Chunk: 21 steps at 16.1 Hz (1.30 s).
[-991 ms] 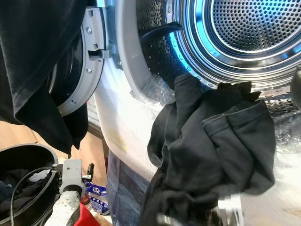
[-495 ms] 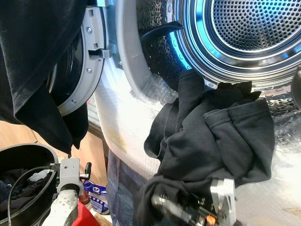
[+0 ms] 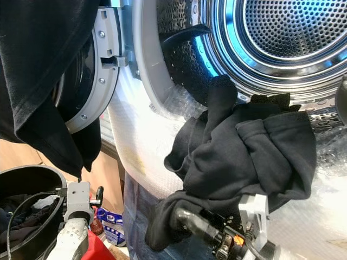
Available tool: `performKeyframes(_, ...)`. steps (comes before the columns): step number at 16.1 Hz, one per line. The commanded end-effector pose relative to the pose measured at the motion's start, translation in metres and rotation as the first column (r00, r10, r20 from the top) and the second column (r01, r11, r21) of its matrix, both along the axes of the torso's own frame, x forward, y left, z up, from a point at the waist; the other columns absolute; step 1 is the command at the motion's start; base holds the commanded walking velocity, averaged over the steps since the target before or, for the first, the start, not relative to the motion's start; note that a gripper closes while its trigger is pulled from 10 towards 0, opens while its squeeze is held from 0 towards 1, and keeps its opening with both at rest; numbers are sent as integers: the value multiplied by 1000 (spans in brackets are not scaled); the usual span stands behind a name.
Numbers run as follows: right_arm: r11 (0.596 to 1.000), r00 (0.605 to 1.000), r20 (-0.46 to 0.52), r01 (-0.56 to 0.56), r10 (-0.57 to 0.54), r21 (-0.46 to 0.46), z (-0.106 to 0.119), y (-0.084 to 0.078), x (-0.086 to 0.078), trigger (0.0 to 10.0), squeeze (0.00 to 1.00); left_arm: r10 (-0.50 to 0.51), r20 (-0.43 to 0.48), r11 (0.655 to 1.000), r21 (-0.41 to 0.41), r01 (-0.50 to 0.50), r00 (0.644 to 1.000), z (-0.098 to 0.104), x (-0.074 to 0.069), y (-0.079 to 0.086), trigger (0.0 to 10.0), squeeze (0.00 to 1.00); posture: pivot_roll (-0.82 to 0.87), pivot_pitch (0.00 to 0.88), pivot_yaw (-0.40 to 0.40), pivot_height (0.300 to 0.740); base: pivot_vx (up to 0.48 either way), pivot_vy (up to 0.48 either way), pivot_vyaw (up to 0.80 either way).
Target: Clothes washing
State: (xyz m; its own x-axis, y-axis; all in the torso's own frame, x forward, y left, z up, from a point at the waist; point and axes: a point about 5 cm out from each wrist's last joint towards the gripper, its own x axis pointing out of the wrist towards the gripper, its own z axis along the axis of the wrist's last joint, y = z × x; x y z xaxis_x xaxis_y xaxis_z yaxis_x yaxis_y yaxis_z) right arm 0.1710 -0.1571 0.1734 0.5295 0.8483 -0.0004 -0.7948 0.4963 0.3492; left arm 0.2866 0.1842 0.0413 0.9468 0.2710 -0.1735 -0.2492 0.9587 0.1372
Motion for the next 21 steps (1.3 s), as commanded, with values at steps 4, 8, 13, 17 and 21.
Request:
performKeyframes(4,992,995,99,-17,30,-128,13,-8,-3,0,0,-5,-1,1000,-11,5,1000,0,3,-2,10000,0,-128,20,-62,740,0,0,0)
performKeyframes(8,960,971,187,-98,151,-263,31,-14,-8,0,0,-12,-1,1000,-11,12,1000,1,5,-3,10000,0,-146,19,-49,740,0,0,0)
performKeyframes(13,971,825,524,-123,214,-203,117,-13,1,0,0,-17,1,1000,-11,17,1000,2,7,-3,10000,0,-144,12,-47,740,0,0,0)
performKeyframes(17,994,685,727,-103,48,32,186,-7,17,0,0,-22,0,1000,-18,22,1000,2,9,-6,10000,0,-161,10,-47,740,0,0,0)
performKeyframes(21,980,660,742,-45,-117,194,214,18,61,0,0,-27,1,999,-27,27,1000,2,11,-11,10000,0,-161,8,-48,740,0,0,0)
